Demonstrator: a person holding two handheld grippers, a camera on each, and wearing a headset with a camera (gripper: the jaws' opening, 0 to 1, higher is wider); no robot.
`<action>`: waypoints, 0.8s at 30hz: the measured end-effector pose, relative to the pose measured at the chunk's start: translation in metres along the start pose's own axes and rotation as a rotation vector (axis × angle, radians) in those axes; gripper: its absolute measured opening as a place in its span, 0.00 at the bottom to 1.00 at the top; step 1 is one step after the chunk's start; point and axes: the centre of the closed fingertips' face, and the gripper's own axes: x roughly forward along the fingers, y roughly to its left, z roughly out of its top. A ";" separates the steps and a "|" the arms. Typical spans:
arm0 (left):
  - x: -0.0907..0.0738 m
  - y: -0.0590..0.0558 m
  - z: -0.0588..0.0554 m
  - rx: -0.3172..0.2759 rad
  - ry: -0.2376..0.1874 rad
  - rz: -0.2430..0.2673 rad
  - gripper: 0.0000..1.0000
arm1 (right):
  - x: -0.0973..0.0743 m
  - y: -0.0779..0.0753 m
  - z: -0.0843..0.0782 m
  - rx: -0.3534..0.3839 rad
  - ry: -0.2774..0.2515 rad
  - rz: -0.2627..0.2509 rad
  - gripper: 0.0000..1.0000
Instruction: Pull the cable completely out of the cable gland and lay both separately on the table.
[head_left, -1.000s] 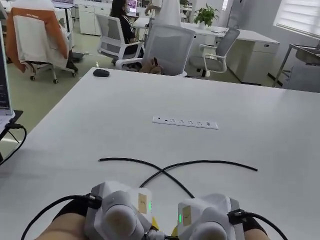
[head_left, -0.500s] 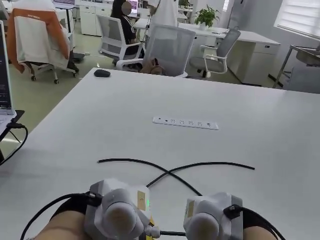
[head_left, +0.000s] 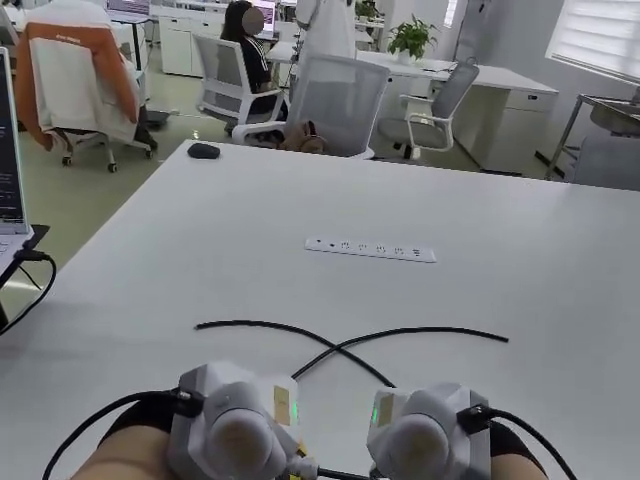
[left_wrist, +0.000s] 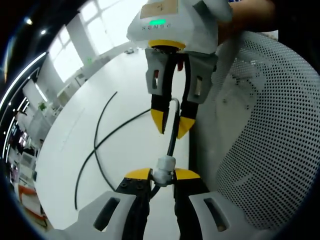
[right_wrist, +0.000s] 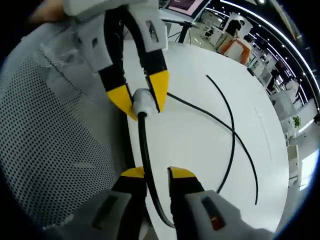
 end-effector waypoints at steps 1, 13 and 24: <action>0.000 0.000 0.000 0.002 0.002 -0.001 0.18 | -0.001 0.002 0.007 -0.012 -0.034 0.009 0.15; 0.002 -0.001 -0.001 -0.001 0.003 -0.008 0.18 | 0.000 0.010 0.016 -0.096 -0.049 0.023 0.03; 0.001 0.003 0.000 -0.016 -0.003 0.005 0.17 | 0.003 -0.004 -0.013 -0.083 0.098 -0.039 0.03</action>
